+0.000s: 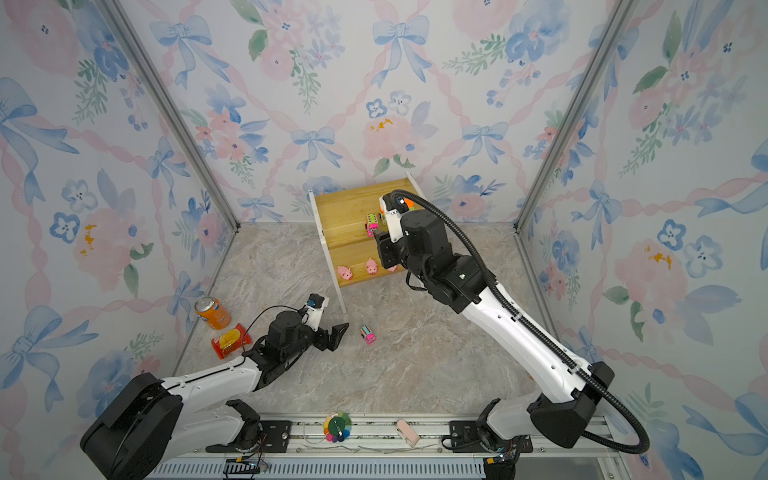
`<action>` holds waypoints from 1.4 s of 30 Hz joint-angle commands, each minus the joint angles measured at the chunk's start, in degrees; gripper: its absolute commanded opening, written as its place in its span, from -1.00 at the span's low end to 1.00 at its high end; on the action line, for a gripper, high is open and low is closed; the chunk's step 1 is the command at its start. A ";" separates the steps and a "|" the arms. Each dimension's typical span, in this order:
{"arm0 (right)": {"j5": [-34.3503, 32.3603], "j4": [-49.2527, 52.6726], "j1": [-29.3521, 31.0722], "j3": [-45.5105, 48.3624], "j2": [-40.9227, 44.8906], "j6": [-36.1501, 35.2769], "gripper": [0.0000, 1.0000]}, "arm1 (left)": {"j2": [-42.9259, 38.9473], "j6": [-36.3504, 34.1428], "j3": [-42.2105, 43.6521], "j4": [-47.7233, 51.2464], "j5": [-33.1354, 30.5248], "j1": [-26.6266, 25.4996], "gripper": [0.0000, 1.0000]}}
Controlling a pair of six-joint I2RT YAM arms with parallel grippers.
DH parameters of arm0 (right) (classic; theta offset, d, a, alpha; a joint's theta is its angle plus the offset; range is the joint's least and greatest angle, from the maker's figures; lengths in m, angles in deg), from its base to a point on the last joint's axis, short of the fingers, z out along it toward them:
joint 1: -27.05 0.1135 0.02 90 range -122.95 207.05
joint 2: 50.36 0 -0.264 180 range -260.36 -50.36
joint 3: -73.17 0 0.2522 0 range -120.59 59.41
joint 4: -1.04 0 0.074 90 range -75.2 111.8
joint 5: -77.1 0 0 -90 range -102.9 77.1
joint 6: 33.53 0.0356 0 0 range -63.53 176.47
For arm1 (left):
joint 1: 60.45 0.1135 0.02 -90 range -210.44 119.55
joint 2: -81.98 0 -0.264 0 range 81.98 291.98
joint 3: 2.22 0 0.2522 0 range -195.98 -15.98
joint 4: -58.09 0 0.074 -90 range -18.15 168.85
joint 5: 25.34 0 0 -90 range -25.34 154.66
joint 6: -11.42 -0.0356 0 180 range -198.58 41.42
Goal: Place and organize the plastic toys onto the shelf
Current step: 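Withdraw the right gripper over the last pink truck with blue top, then lower the right gripper and grasp the pink truck with blue top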
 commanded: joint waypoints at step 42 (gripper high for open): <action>14.23 -24.56 6.54 36.94 -20.03 3.13 0.11 | -2.50 -0.64 1.35 1.19 -1.23 -0.03 0.96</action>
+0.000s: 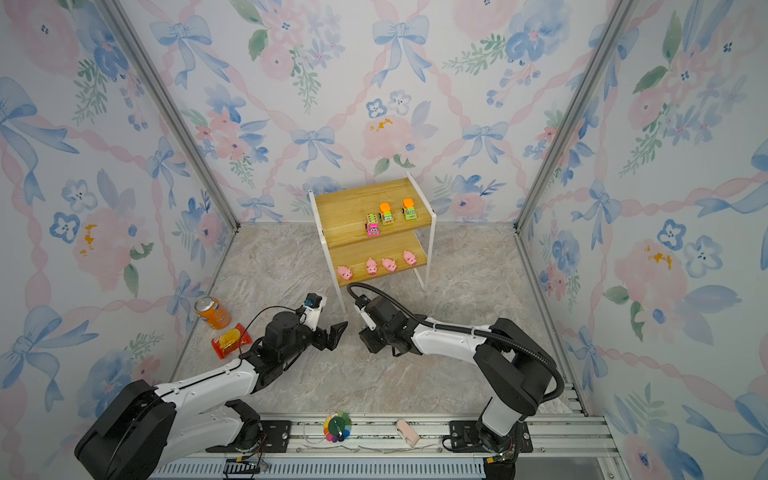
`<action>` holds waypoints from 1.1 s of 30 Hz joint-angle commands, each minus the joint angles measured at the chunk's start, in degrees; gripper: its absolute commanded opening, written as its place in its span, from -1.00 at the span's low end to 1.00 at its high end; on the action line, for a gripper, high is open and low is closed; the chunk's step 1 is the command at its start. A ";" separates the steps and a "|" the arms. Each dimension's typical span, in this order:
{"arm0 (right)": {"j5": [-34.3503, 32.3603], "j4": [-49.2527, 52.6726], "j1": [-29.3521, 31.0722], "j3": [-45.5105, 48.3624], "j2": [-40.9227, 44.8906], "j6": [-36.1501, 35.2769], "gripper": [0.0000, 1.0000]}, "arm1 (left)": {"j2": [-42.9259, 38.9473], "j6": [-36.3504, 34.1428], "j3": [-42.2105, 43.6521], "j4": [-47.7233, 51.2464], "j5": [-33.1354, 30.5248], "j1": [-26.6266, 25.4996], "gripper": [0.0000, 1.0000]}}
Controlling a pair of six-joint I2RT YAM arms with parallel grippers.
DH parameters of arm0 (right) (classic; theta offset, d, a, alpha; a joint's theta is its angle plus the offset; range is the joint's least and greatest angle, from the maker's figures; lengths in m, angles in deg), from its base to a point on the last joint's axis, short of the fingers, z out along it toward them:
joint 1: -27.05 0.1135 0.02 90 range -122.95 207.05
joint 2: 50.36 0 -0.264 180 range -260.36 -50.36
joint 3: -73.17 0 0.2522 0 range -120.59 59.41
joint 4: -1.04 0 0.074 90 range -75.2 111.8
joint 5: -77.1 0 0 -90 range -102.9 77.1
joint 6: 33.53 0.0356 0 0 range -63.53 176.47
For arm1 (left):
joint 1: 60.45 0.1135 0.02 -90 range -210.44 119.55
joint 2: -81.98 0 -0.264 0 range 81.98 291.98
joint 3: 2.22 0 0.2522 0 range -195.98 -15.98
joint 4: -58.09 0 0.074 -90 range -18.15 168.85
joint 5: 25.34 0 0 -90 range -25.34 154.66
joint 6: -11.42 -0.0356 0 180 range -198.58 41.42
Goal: Place and organize the plastic toys onto the shelf
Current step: 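Lower the right gripper and grasp the pink truck with blue top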
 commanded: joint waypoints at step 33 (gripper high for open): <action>1.21 21.85 2.16 -12.21 6.71 2.88 -0.52 | 0.15 -0.90 0.93 1.16 -0.96 0.06 0.96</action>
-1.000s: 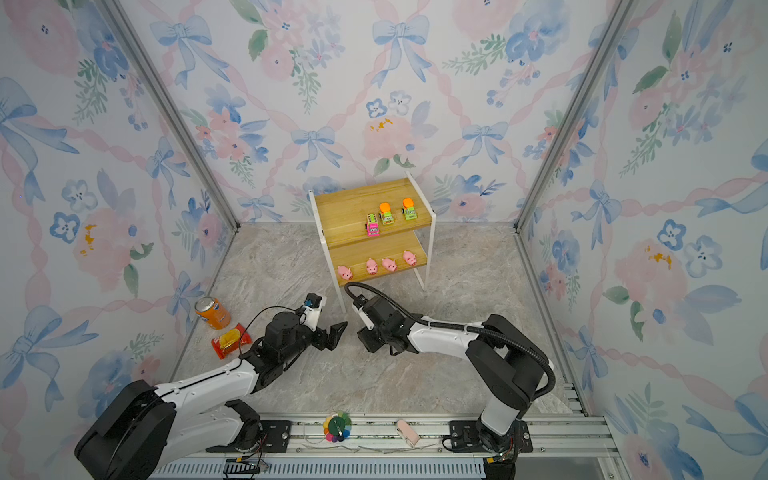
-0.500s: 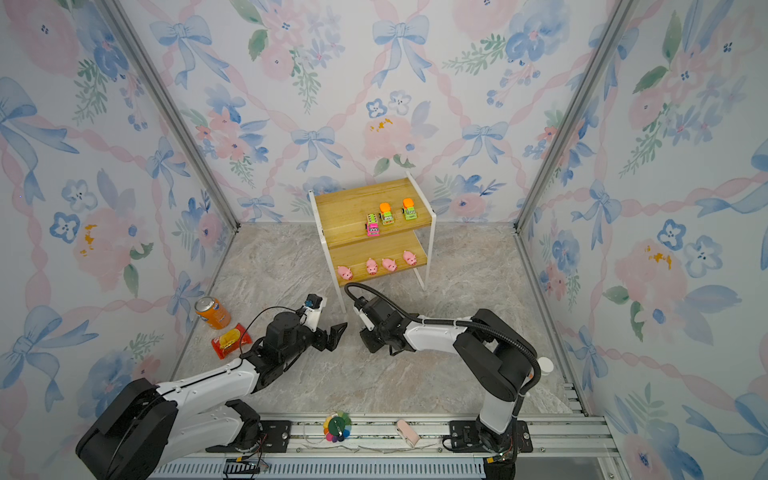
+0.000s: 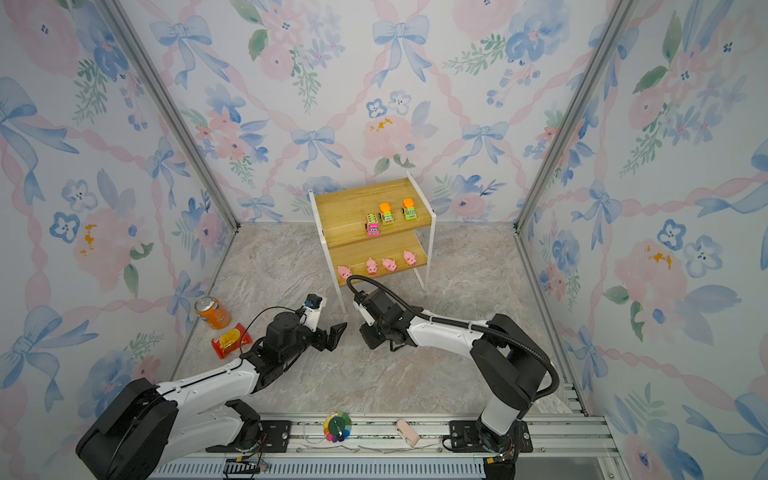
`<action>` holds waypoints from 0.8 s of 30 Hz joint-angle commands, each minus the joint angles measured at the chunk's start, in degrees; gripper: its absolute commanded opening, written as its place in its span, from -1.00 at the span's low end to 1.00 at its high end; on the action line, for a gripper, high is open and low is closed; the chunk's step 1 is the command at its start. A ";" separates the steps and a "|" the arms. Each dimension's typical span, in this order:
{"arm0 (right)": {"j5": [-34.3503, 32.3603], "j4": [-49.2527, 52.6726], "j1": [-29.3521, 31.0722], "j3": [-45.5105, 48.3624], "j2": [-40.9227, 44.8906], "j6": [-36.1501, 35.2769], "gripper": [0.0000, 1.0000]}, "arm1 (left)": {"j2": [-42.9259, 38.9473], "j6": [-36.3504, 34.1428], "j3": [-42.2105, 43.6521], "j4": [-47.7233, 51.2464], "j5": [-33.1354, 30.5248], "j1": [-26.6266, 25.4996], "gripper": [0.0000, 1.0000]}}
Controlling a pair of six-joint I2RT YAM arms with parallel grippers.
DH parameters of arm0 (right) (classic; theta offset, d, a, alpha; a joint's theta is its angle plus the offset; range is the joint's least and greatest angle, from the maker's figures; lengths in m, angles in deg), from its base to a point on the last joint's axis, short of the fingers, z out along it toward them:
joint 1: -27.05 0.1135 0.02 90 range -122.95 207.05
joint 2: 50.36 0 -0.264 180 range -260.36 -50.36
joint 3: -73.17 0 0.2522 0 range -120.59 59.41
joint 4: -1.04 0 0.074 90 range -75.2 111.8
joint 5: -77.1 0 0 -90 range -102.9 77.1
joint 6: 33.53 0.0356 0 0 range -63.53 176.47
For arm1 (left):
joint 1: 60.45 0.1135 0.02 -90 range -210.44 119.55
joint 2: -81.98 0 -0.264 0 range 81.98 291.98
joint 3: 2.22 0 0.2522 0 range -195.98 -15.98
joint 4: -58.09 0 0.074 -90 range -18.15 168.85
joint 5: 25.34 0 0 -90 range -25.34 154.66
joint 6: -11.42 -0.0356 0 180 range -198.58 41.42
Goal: Place and organize the plastic toys onto the shelf
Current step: 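Lower the right gripper and grasp the pink truck with blue top, then lift the pink truck with the right gripper up over the top shelf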
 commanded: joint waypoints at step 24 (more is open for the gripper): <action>-20.28 30.34 -0.77 -61.26 -0.44 -1.67 -0.47 | -1.99 -1.02 0.98 0.72 0.41 0.04 0.96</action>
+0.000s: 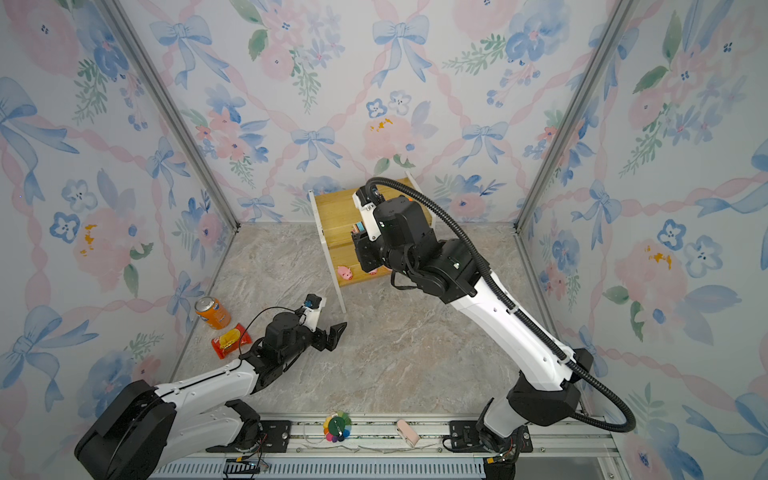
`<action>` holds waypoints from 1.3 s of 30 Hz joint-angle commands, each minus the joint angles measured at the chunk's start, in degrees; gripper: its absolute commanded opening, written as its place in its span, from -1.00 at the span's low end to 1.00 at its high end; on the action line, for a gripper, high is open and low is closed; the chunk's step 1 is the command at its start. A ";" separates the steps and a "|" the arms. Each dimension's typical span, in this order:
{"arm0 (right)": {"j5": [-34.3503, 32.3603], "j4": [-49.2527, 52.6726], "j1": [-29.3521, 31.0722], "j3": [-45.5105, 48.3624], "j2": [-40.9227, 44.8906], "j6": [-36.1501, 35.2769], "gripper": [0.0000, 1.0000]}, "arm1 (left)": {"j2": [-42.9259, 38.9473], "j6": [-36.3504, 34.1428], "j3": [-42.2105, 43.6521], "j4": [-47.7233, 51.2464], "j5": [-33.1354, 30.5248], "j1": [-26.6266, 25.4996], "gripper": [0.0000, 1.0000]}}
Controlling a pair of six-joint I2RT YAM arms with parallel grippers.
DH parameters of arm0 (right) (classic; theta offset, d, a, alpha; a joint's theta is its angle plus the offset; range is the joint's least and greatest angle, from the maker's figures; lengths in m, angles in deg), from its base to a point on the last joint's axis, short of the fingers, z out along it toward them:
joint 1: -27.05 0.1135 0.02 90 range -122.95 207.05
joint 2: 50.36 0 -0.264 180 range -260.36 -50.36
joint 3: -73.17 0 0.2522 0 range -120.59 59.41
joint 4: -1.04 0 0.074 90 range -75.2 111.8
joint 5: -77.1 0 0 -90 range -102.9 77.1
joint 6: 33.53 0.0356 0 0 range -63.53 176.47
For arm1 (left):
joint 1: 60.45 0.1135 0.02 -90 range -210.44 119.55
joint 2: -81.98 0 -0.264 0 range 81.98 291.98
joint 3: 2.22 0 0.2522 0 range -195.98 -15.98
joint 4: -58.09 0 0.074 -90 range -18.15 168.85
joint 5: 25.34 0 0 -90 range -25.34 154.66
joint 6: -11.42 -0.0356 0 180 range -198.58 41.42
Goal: Place and organize the plastic toys onto the shelf
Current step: 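Lift the pink truck with the right gripper up over the top shelf, then lower the pink truck onto the top shelf beside the other trucks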
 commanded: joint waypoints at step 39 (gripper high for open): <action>-5.89 4.41 -1.29 -20.76 -23.91 1.68 -0.45 | -1.93 -1.32 1.30 0.72 -0.22 0.09 0.96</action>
